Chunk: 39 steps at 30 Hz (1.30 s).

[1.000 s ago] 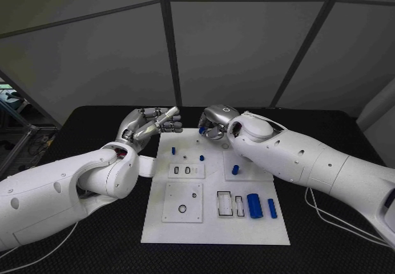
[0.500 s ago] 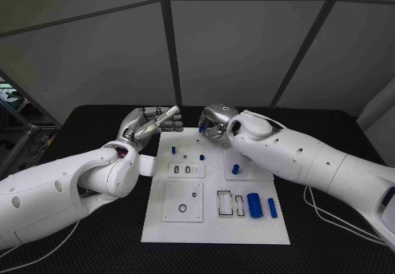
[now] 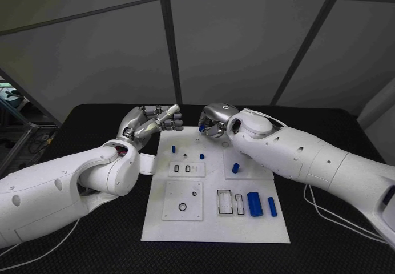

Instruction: Assemble the parts on the task board

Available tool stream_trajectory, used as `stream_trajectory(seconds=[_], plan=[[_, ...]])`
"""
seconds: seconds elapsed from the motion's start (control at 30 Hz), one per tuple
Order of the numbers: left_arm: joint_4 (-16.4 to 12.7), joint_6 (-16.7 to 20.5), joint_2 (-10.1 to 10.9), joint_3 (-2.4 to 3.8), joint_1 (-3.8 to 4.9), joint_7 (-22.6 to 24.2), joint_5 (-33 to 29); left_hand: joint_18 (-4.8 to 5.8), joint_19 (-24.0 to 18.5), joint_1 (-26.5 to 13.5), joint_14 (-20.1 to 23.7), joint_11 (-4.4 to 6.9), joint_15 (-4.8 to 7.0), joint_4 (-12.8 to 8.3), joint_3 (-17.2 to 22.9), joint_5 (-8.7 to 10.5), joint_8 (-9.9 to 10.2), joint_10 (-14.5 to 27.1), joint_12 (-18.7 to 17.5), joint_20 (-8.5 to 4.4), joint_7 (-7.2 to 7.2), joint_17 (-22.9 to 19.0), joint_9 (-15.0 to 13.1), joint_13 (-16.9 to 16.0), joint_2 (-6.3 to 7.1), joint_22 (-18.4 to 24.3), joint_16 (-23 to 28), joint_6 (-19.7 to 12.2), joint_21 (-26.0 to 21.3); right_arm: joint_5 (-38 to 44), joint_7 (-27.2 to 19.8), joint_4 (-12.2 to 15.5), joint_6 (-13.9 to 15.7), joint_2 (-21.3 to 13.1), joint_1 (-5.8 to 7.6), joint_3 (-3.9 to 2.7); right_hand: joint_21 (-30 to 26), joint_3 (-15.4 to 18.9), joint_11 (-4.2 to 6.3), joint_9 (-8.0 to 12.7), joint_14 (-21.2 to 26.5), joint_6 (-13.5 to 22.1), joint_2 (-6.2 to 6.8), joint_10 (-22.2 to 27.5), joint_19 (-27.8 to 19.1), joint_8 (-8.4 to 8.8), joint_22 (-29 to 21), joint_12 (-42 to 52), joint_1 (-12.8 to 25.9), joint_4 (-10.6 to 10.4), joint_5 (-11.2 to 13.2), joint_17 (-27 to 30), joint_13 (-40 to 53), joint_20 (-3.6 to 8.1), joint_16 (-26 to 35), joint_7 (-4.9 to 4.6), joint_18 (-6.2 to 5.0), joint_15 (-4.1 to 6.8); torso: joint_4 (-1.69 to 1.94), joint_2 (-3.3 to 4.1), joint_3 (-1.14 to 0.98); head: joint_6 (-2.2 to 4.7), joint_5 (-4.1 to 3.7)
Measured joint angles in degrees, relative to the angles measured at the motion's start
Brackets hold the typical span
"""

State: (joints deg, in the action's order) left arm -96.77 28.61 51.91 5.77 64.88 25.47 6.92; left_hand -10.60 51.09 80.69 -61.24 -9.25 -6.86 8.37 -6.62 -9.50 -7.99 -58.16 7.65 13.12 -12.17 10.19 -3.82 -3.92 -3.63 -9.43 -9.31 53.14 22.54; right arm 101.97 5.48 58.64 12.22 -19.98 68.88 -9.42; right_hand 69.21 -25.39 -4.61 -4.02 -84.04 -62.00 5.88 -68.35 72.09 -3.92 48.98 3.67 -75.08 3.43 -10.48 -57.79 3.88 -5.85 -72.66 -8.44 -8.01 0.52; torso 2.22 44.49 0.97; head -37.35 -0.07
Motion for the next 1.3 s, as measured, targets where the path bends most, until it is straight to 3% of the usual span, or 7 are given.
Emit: stream_trajectory(seconds=[0.53, 0.7, 0.9, 1.0, 1.3], plan=[[0.1, 0.0, -0.1, 0.0, 0.01, -0.1, 0.0, 0.0, 0.0, 0.0, 0.0, 0.0, 0.0, 0.0, 0.0, 0.0, 0.2, 0.0, -0.3, 0.0, 0.0, 0.0, 0.0, 0.0, 0.0, 0.0, 0.0, 0.0, 0.0, 0.0, -0.2, 0.3, 0.1, -0.1, -0.04, 0.02, 0.0, 0.0, 0.0, -0.1, 0.0, 0.0, 0.0, 0.0, 0.0, 0.16, 0.0, 0.0, 0.0, 0.0, 0.0, 0.1, 0.0, 0.0, 0.0, 0.0, 0.0, 0.0, 0.01, 0.03, 0.01, -0.08, 0.08], [0.2, 0.0, -0.1, 0.0, 0.01, -0.1, 0.0, 0.0, 0.0, 0.0, 0.0, 0.0, 0.0, 0.0, 0.0, 0.0, 0.2, 0.0, -0.3, 0.0, 0.0, 0.0, 0.0, 0.0, 0.0, 0.0, 0.0, 0.0, 0.0, 0.0, -0.3, 0.3, 0.1, -0.2, -0.07, 0.04, 0.0, 0.0, -0.42, -0.1, 0.2, 0.6, 0.02, 0.4, 0.0, 0.16, 0.0, 0.0, 0.0, 0.0, 0.0, 0.1, 0.0, 0.0, 0.0, -0.02, 0.0, -0.16, 0.01, 0.03, 0.01, -0.11, 0.06], [0.3, 0.0, -0.2, 0.0, 0.01, -0.1, 0.0, 0.0, 0.0, 0.0, 0.0, 0.0, 0.0, 0.0, 0.0, 0.0, 0.2, 0.0, -0.3, 0.0, 0.0, 0.0, 0.0, 0.0, 0.0, 0.0, 0.0, 0.0, 0.0, 0.0, -0.5, 0.5, 0.2, -0.3, -0.11, 0.06, 0.0, -0.2, -0.38, 0.0, 0.2, 1.1, 0.53, 0.4, -0.2, 0.16, 0.0, 0.0, -0.1, -0.2, 0.0, -0.3, 0.1, -0.21, -0.2, 0.04, 0.0, -0.22, 0.01, 0.06, 0.02, -0.14, 0.02], [0.3, 0.0, -0.1, 0.0, 0.01, -0.2, 0.0, 0.0, 0.0, 0.0, 0.0, 0.0, 0.0, 0.0, 0.0, 0.0, 0.2, 0.0, -0.3, 0.0, 0.0, 0.0, 0.0, 0.0, 0.0, 0.0, 0.0, 0.0, 0.0, 0.0, -0.7, 0.6, 0.2, -0.3, -0.17, 0.13, 0.0, -0.2, 0.23, 0.0, 0.2, 1.0, 0.53, -0.2, -0.2, 0.11, 0.2, 0.5, -0.1, -0.2, 0.0, -0.3, 0.4, -0.21, -0.4, 0.06, 0.0, -0.22, 0.02, 0.1, 0.02, -0.18, 0.0], [0.4, 0.0, -0.2, 0.0, 0.01, -0.2, 0.0, 0.0, 0.0, 0.0, 0.0, 0.0, 0.0, 0.0, 0.0, 0.0, 0.2, 0.0, -0.3, 0.0, 0.0, 0.1, 0.0, 0.0, 0.0, 0.0, 0.0, 0.0, 0.0, 0.0, -0.8, 0.6, 0.0, -0.3, -0.42, 0.23, 0.0, -0.2, 0.0, 0.0, 0.2, 1.0, 0.53, -0.4, -0.2, 0.14, 0.3, 0.5, -0.1, -0.2, 0.0, -0.4, 0.4, -0.21, -0.4, 0.05, -0.01, -0.22, 0.02, 0.12, 0.02, -0.34, 0.0]])
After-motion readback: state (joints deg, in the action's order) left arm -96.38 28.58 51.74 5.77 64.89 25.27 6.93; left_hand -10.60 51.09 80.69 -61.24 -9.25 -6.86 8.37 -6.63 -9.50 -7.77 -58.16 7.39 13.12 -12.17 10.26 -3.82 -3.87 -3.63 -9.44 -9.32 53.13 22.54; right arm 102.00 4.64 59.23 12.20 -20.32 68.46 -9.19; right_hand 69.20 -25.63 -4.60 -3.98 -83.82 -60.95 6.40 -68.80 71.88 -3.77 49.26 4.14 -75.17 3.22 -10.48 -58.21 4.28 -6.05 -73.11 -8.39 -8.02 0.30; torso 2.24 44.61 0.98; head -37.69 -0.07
